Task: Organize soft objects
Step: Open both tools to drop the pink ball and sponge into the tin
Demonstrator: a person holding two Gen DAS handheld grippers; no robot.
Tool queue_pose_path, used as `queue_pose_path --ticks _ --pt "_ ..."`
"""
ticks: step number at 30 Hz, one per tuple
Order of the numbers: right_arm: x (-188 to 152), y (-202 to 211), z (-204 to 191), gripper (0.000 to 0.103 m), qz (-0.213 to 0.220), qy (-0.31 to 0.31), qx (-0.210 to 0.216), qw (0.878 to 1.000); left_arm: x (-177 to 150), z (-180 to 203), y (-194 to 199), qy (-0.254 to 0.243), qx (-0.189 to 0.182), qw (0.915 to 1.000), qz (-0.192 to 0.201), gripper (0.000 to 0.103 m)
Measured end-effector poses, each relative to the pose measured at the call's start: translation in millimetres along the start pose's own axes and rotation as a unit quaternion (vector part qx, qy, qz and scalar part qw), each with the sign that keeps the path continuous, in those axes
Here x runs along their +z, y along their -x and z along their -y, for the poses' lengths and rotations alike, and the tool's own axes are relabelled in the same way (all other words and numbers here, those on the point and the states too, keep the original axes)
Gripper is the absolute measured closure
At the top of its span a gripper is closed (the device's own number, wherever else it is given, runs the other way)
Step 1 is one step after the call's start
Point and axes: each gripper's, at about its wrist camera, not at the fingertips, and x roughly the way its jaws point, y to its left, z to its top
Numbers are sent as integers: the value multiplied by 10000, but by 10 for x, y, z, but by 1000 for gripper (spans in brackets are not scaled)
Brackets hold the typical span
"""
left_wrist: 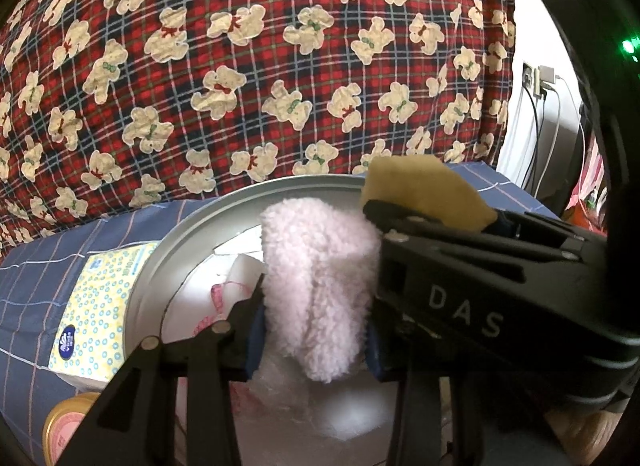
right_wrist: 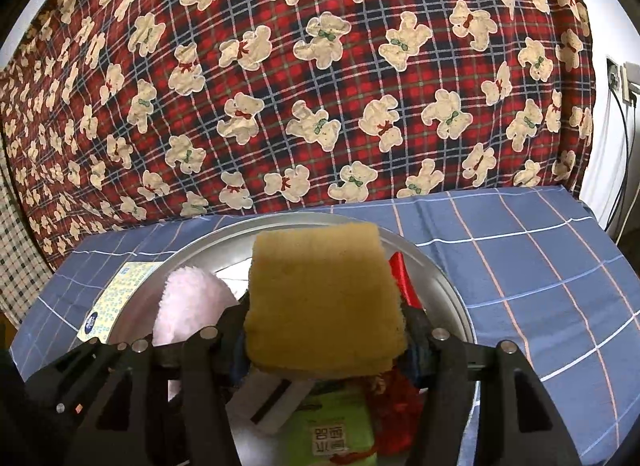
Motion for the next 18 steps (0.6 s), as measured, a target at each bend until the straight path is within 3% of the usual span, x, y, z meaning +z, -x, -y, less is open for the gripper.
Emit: queue_pose_path --ticks 4,9,12,16,18 --pt "1 12 1 22 35 -39 53 10000 -1 -8 -14 60 -38 10000 -70 57" --pt "-6 32 -7 20 115 -51 258 9996 3 -52 13 246 -96 9996 -98 18" --pt "-4 140 -12 20 426 -61 402 9983 12 -33 93 186 -35 9998 95 1" --pt "-7 345 56 7 1040 -280 890 9902 9 12 227 -1 88 9990 441 0" --pt "-7 380 87 7 1150 -400 1048 9870 14 -13 252 32 77 9988 478 0"
